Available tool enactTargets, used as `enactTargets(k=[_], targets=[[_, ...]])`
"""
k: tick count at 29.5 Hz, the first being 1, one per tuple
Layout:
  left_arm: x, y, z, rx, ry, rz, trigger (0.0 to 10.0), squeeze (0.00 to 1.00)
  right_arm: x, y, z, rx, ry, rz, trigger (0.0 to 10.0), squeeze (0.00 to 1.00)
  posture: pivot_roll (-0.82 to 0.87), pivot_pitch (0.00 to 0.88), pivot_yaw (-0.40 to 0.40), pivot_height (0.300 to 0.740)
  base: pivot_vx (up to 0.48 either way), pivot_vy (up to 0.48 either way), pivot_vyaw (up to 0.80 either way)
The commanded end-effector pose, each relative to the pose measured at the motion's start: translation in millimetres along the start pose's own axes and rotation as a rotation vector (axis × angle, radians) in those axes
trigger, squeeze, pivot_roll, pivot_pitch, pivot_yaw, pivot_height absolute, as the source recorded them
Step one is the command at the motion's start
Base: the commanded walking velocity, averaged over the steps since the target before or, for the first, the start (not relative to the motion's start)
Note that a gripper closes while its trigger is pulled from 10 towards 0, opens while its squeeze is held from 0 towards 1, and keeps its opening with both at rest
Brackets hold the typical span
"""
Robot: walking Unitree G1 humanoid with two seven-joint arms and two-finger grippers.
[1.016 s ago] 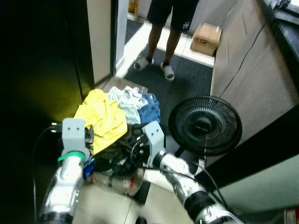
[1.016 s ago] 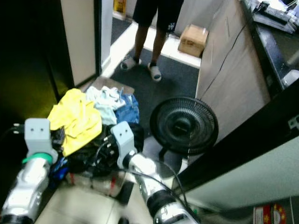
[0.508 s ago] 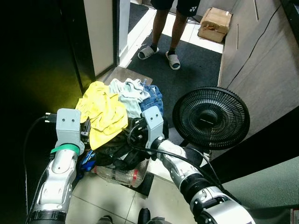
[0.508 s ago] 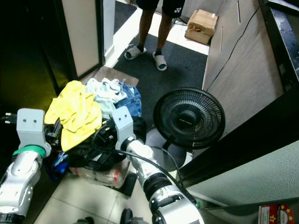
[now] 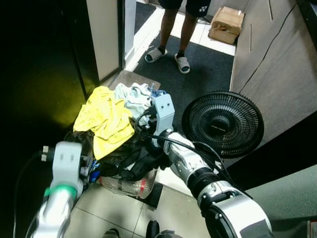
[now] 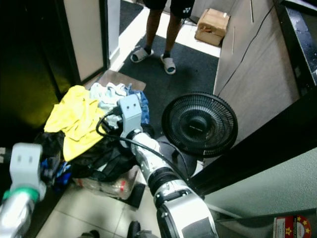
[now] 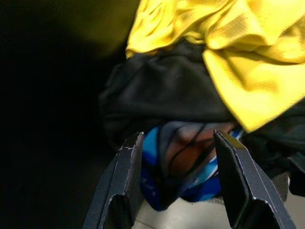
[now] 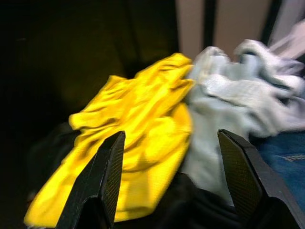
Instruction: Clothes washing
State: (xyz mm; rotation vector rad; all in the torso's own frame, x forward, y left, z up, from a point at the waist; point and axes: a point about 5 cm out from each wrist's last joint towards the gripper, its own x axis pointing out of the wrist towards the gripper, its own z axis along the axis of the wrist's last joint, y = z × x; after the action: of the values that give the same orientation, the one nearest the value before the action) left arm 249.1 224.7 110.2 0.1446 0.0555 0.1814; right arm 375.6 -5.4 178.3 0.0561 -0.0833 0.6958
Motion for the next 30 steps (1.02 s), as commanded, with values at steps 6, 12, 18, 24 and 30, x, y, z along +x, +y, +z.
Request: enactTargets(k=[6,12,18,24,30], targets=[[-30.6,1.2,-0.9,-0.042,0.03,0.033,10.0,0.0,8.4,46.5,-9.3,0.108,-0.035,0.106,10.0,0.0,0.24,0.178,-0.073,0.74,0.0,0.0,0.0],[-47.9,-12.2,-10.8,-0.018,0.074,-0.021,10.0,0.0,10.3,53.2,-12.1,0.103,-0.01,0.119,10.0,0.0,0.24,0.205,-0.076,0.74,0.0,0.0,0.0],[-47.3,-3.5,-13.6,0.013,0.091,0.018,10.0,0.0,13.6,67.8,-18.5,0.091,0.062,0.17,10.0,0.0,0.26,0.25,-0.108,0.74,0.0,0.0,0.0],[-49.5,3.5,-8.4,0.019,0.084,0.068,10.0,0.0,16.2,83.2,-20.0,0.065,0.102,0.257,10.0,0.0,0.27,0.278,-0.139,0.74,0.0,0.0,0.0],[-53.2,11.2,-11.9,0.031,0.092,0.11,10.0,0.0,16.4,85.5,-19.7,0.044,0.1,0.269,10.0,0.0,0.27,0.278,-0.155,0.74,0.0,0.0,0.0]])
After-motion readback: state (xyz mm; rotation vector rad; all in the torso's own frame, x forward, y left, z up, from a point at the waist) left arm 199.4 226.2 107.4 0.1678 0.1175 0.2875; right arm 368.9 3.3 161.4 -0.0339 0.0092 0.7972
